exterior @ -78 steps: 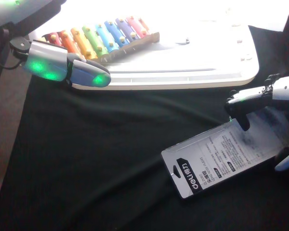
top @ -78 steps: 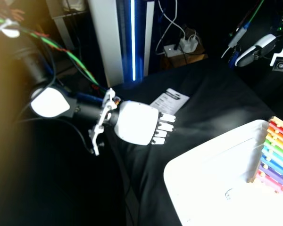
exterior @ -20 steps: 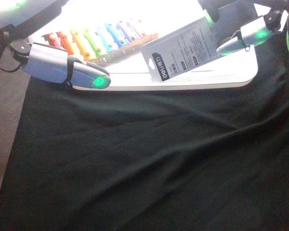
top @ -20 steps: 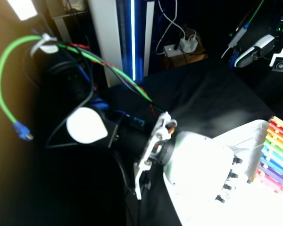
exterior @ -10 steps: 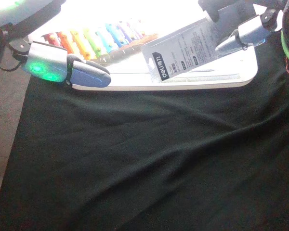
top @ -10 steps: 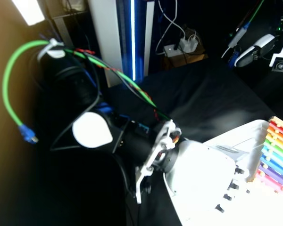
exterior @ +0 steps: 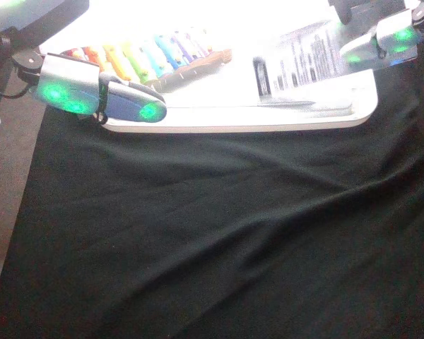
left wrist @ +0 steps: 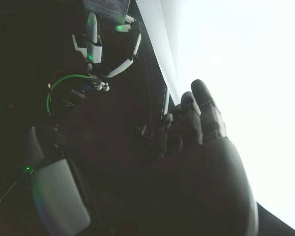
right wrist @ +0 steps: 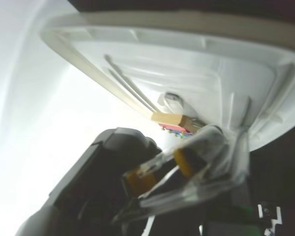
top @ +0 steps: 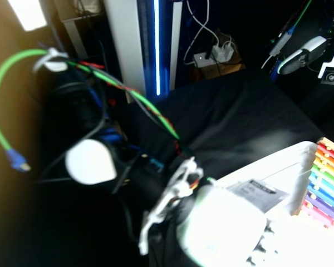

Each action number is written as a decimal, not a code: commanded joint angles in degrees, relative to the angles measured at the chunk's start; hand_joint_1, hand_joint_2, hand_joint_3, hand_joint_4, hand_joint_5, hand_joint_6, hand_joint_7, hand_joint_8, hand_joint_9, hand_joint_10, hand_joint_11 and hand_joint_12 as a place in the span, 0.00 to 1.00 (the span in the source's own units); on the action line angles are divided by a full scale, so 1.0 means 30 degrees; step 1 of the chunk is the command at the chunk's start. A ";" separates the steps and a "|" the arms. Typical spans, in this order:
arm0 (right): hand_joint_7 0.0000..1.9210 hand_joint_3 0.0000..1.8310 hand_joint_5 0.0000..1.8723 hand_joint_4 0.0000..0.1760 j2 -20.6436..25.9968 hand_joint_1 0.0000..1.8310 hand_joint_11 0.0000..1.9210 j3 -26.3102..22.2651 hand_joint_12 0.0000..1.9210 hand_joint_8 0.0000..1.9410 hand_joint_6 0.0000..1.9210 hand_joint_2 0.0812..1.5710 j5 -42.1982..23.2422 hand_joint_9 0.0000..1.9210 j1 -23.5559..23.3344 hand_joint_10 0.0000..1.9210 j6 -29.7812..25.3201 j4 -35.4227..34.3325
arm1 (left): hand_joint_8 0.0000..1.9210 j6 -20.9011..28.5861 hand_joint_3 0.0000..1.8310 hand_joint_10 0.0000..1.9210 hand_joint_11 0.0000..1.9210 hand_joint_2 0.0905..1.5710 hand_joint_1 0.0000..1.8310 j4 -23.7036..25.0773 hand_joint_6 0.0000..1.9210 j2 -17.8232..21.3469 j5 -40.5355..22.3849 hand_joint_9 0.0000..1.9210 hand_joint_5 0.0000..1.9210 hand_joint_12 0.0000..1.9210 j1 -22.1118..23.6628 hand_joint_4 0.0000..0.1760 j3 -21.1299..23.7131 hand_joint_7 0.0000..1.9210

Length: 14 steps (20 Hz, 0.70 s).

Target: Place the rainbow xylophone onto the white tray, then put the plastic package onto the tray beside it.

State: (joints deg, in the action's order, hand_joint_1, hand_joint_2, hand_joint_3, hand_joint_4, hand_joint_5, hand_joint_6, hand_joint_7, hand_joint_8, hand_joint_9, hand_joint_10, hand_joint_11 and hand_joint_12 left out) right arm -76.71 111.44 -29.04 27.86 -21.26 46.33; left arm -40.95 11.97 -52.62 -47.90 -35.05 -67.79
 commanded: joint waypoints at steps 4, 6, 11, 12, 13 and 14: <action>0.38 0.00 0.48 0.00 0.0027 0.74 0.41 0.0056 0.67 0.68 0.53 0.73 -0.1253 0.46 -0.0336 0.68 -0.0249 -0.0984 | 0.00 0.0147 0.00 0.00 0.00 0.43 0.33 -0.0475 0.00 0.0038 -0.2412 0.10 0.00 0.39 0.0466 0.00 0.0045 0.05; 0.38 0.00 0.49 0.00 -0.0006 0.74 0.43 0.0051 0.59 0.68 0.51 0.72 -0.1253 0.49 -0.0336 0.64 -0.0277 -0.0984 | 0.00 0.0166 0.00 0.00 0.00 0.43 0.31 -0.0458 0.00 0.0038 -0.2439 0.10 0.00 0.41 0.0485 0.00 0.0045 0.04; 0.38 0.00 0.44 0.00 -0.0151 0.73 0.38 0.0043 0.61 0.68 0.58 0.73 -0.1257 0.48 -0.0336 0.66 -0.0279 -0.0885 | 0.00 0.0216 0.00 0.00 0.00 0.42 0.32 -0.0452 0.00 0.0021 -0.2466 0.09 0.00 0.37 0.0489 0.00 0.0045 0.04; 0.37 0.00 0.44 0.00 -0.0157 0.73 0.38 0.0022 0.60 0.69 0.60 0.74 -0.1259 0.47 -0.0336 0.66 -0.0285 -0.0847 | 0.00 0.0220 0.00 0.00 0.00 0.42 0.32 -0.0452 0.00 0.0021 -0.2467 0.09 0.00 0.37 0.0489 0.00 0.0045 0.04; 0.35 0.00 0.39 0.00 -0.0157 0.73 0.30 0.0005 0.55 0.33 0.27 0.67 -0.1261 0.42 -0.0336 0.37 -0.0298 -0.0812 | 0.00 0.0220 0.00 0.00 0.00 0.42 0.31 -0.0452 0.00 0.0021 -0.2467 0.09 0.00 0.37 0.0489 0.00 0.0045 0.03; 0.36 0.00 0.37 0.00 -0.0157 0.68 0.22 0.0001 0.54 0.13 0.09 0.62 -0.1261 0.39 -0.0336 0.20 -0.0315 -0.0782 | 0.00 0.0220 0.00 0.00 0.00 0.42 0.32 -0.0452 0.00 0.0023 -0.2460 0.09 0.00 0.37 0.0489 0.00 0.0045 0.03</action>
State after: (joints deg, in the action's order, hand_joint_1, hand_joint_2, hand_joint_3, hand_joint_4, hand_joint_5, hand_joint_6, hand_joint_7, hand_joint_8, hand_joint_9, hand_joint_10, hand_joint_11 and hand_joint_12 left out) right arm -77.30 111.35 -28.86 27.86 -21.69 46.87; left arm -40.69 12.23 -52.62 -48.29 -34.50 -67.79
